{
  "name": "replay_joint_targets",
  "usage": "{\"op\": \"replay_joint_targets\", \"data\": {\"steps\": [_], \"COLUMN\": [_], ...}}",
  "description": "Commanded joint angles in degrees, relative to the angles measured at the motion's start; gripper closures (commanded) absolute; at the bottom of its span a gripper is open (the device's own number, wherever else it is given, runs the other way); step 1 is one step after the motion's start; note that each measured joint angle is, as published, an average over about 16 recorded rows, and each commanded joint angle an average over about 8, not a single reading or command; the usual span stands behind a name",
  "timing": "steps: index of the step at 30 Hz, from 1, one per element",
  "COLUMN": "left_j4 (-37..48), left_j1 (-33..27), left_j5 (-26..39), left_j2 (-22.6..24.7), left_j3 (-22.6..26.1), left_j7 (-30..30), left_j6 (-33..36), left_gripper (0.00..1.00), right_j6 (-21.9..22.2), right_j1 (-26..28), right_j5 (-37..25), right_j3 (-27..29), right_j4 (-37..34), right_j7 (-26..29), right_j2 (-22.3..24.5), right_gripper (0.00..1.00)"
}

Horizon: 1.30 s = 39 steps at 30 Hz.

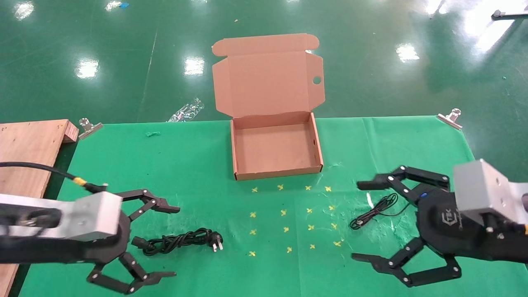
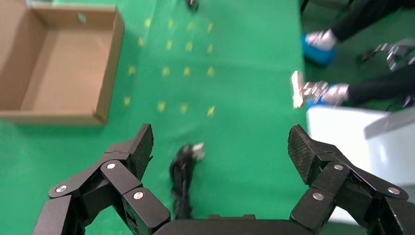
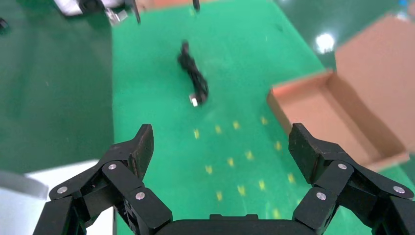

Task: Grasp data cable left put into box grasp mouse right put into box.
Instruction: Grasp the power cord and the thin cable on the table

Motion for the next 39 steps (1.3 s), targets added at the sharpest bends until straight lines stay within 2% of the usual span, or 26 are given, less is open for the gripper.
{"op": "replay_joint_targets", "data": {"steps": [1, 8, 18, 26, 31, 39], "left_j4": [-0.2, 0.4, 1.1, 1.8, 2.2, 1.8], "left_j1": [-0.7, 0.3, 1.5, 1.7, 1.8, 1.6], "left_j5": [3.3, 16.4, 27.0, 36.5, 39.8, 40.5], "left_j2": [0.6, 6.7, 12.4, 15.4, 16.6, 17.0], "left_j3": [1.2, 6.3, 9.9, 12.5, 13.3, 13.6], "left_j7": [-0.2, -2.1, -7.4, -10.5, -12.0, -12.4], "left_j6": [-0.9, -6.2, -11.9, -15.5, -16.5, -16.4], "left_gripper": [0.0, 0.0, 0.0, 0.0, 0.0, 0.0], "right_j6": [0.3, 4.5, 7.5, 8.8, 8.8, 8.2], "right_j1": [-0.5, -5.8, -10.5, -12.1, -12.1, -10.9], "right_j5": [-1.3, -1.8, -0.4, 0.1, -0.2, -2.1], "right_j3": [-0.3, -0.4, 0.8, 1.3, 1.4, 0.6], "right_j4": [0.1, 0.0, -0.1, -0.1, 0.0, 0.1], "right_j7": [-0.5, -0.7, -2.5, -3.1, -3.0, -2.8], "right_j2": [0.5, 1.4, 3.3, 3.9, 4.2, 4.0], "right_gripper": [0.0, 0.0, 0.0, 0.0, 0.0, 0.0]}}
